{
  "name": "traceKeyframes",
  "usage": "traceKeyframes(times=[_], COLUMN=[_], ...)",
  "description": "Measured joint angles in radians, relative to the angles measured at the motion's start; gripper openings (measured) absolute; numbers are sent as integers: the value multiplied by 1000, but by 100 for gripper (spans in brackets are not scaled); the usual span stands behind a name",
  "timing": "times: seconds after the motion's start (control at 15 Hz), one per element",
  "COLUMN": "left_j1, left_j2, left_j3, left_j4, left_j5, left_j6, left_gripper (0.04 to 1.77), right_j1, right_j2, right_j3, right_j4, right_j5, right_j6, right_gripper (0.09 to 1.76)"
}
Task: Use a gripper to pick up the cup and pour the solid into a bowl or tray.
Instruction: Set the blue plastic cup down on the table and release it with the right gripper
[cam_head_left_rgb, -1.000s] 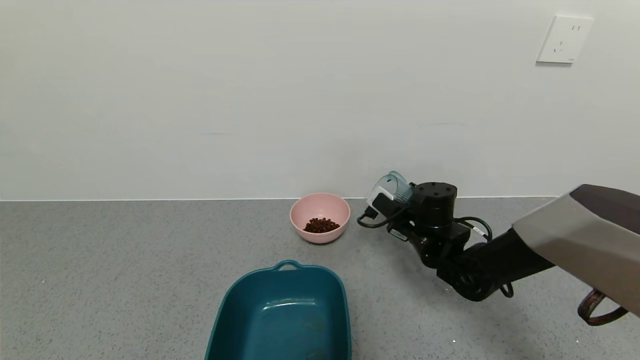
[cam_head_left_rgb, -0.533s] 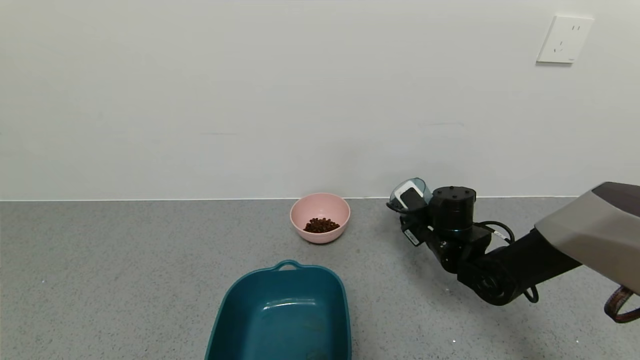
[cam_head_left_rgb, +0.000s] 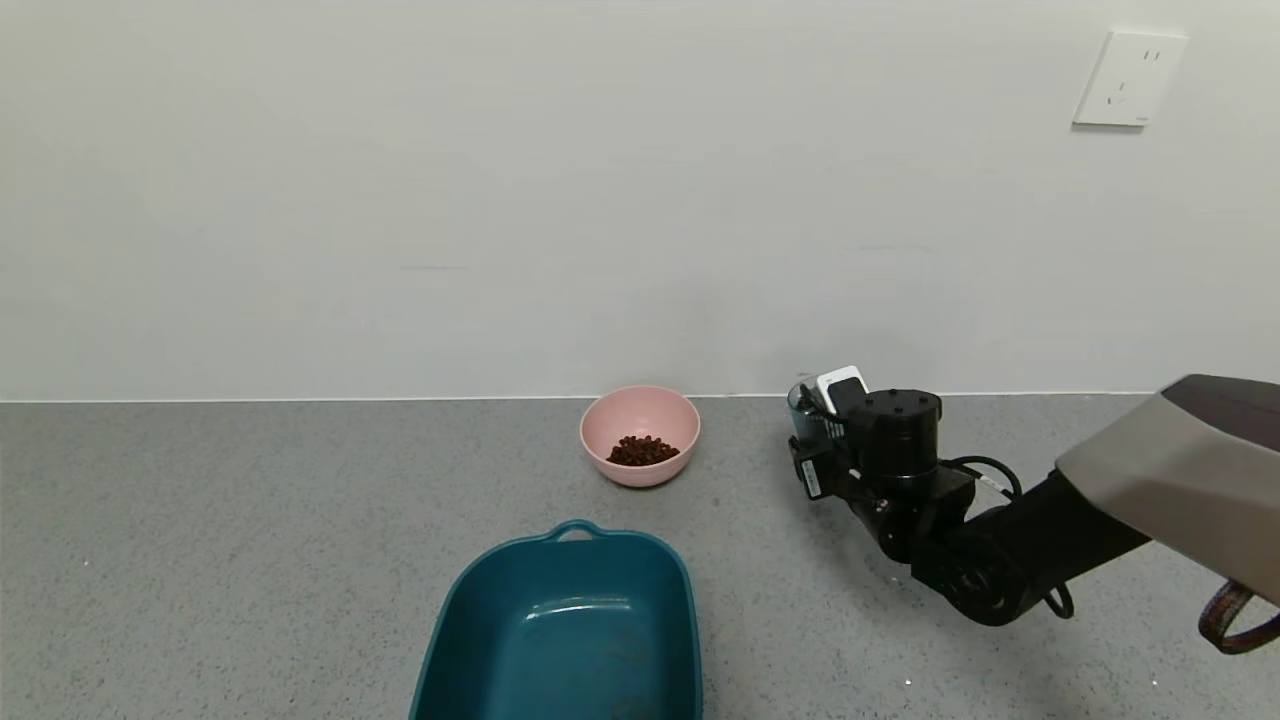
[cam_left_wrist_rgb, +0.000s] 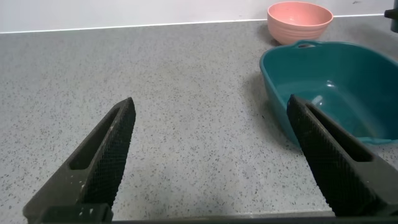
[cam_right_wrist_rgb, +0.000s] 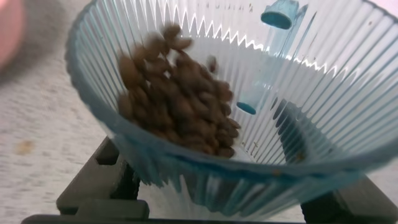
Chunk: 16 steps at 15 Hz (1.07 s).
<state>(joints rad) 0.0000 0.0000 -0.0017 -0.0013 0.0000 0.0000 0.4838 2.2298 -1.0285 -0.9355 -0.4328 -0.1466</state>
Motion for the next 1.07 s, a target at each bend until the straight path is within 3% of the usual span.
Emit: traceKeyframes(times=[0.27,0.67,1.07], left_j1=[0,0,0], left_j2=[0,0,0], left_j3=[0,0,0], left_j4=[0,0,0], left_j5=[0,0,0], left_j6=[0,0,0], left_gripper=[175,175,175], right_j1=[8,-7,-27], right_j2=[15,44,123], right_j3=[-4,-28,-141], right_j4=[-11,-14,2], right_j5=[10,113,140], right_j6=[96,132,132], right_gripper=[138,138,138])
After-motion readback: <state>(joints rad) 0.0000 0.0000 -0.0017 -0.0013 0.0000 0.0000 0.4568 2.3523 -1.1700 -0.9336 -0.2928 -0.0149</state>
